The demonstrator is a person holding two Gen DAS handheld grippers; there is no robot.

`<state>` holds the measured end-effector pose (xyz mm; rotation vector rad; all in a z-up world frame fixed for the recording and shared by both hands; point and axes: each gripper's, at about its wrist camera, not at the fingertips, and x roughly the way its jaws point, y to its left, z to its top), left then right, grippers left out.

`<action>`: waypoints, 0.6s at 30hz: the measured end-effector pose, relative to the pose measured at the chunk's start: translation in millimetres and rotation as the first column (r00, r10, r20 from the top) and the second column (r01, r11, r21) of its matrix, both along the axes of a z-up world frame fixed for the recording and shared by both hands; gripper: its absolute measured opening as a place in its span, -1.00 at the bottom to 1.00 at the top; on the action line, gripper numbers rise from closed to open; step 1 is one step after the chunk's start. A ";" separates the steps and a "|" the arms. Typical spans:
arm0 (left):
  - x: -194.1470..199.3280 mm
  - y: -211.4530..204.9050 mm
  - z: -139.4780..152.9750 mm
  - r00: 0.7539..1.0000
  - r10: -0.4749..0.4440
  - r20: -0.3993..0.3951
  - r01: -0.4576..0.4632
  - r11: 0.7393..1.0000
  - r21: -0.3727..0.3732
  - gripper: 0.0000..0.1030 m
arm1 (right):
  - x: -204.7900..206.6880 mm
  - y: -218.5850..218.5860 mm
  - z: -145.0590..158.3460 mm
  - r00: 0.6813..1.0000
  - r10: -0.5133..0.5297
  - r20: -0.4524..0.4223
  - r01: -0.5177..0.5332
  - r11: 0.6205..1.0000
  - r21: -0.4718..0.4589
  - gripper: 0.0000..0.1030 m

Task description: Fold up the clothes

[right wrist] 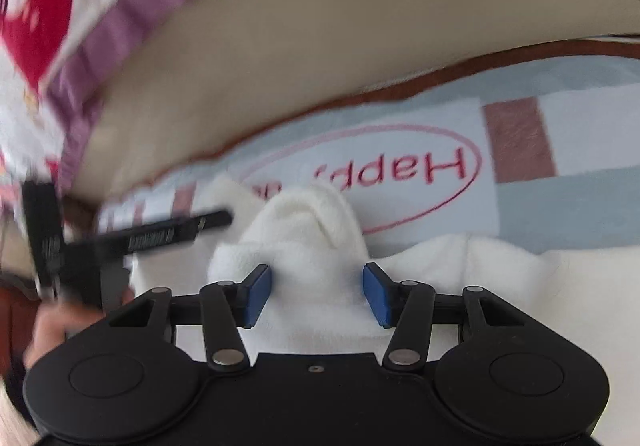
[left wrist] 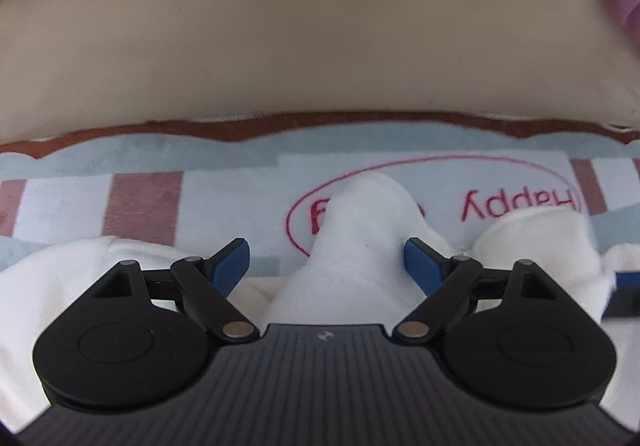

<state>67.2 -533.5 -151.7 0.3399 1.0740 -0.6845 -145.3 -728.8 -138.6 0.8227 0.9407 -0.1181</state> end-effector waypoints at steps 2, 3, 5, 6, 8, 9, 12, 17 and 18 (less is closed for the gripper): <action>0.8 1.1 -7.1 0.999 0.011 -0.035 -0.011 1.000 -0.010 0.84 | 3.3 8.8 -3.7 0.999 0.046 -0.016 -0.046 0.998 -0.032 0.14; 0.5 3.4 -8.9 0.999 0.019 -0.050 -0.021 0.999 -0.025 0.85 | 4.2 12.9 -4.2 0.998 0.066 -0.019 -0.067 0.996 -0.051 0.14; -0.6 13.4 -12.5 0.996 0.055 -0.074 -0.060 0.996 -0.066 0.89 | 4.3 17.9 -2.8 0.996 0.086 -0.015 -0.087 0.992 -0.090 0.14; -1.4 18.3 -13.5 0.995 0.067 -0.080 -0.075 0.993 -0.094 0.87 | 4.2 18.8 -2.0 0.996 0.084 -0.012 -0.085 0.992 -0.098 0.14; -11.9 27.3 -11.7 0.997 0.033 -0.067 -0.043 0.987 -0.156 0.03 | 4.6 19.0 -2.2 0.997 0.078 -0.002 -0.077 0.991 -0.108 0.15; -17.6 33.4 -7.3 0.997 0.013 -0.071 -0.026 0.981 -0.192 -0.21 | 4.7 18.9 -2.7 0.997 0.074 0.002 -0.074 0.991 -0.114 0.15; -34.3 58.8 10.4 0.996 -0.007 -0.094 -0.022 0.953 -0.301 -0.65 | 2.5 18.6 -3.9 0.998 0.062 0.008 -0.061 0.990 -0.125 0.15; -76.9 131.7 42.9 0.994 0.068 -0.083 -0.095 0.914 -0.394 -0.74 | -10.2 48.9 11.1 0.979 0.205 0.015 -0.199 0.963 -0.180 -0.27; -86.3 146.8 49.2 0.994 0.082 -0.078 -0.107 0.905 -0.411 -0.74 | -13.6 60.0 17.5 0.964 0.266 0.016 -0.257 0.945 -0.202 -0.41</action>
